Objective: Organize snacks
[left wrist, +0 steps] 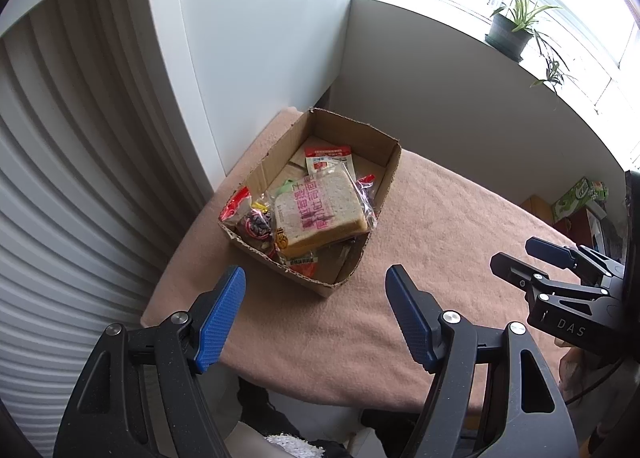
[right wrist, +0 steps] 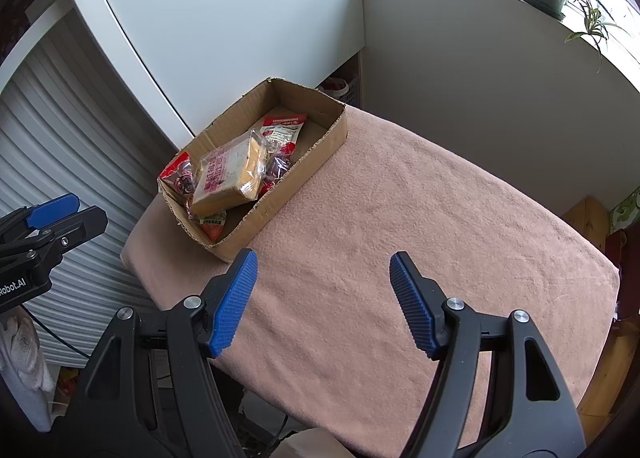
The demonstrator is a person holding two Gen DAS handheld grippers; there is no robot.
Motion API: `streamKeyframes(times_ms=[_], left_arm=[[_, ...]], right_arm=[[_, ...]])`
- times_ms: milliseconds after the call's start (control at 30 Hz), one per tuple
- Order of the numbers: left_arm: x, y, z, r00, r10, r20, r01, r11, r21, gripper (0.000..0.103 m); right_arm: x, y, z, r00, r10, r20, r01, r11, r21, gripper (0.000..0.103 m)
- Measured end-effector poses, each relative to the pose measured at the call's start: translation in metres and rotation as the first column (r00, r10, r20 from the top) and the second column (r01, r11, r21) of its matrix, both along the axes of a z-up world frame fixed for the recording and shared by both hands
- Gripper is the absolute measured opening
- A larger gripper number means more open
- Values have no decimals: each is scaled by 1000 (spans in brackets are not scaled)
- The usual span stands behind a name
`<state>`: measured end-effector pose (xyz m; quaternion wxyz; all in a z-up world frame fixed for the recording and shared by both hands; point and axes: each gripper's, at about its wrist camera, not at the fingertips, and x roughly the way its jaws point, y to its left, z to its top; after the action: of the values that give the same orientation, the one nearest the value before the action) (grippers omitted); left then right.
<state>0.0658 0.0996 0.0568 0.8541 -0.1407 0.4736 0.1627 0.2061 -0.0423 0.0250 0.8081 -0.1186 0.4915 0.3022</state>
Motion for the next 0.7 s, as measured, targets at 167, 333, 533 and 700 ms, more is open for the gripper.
streamKeyframes(times_ms=[167, 333, 533, 700], left_arm=[[-1, -1, 0, 1000, 0, -1, 0, 1000, -1, 73], [0, -2, 1, 1000, 0, 2, 0, 1000, -3, 73], [0, -3, 2, 1000, -4, 2, 4, 1000, -1, 73], [1, -4, 2, 1000, -6, 1, 5, 1000, 5, 73]], right_arm=[[0, 0, 0, 1000, 3, 2, -3, 1000, -5, 71], [0, 0, 0, 1000, 2, 2, -2, 1000, -6, 71], [0, -4, 1, 1000, -6, 2, 6, 1000, -5, 71], [-1, -5, 0, 1000, -8, 1, 8, 1000, -6, 71]])
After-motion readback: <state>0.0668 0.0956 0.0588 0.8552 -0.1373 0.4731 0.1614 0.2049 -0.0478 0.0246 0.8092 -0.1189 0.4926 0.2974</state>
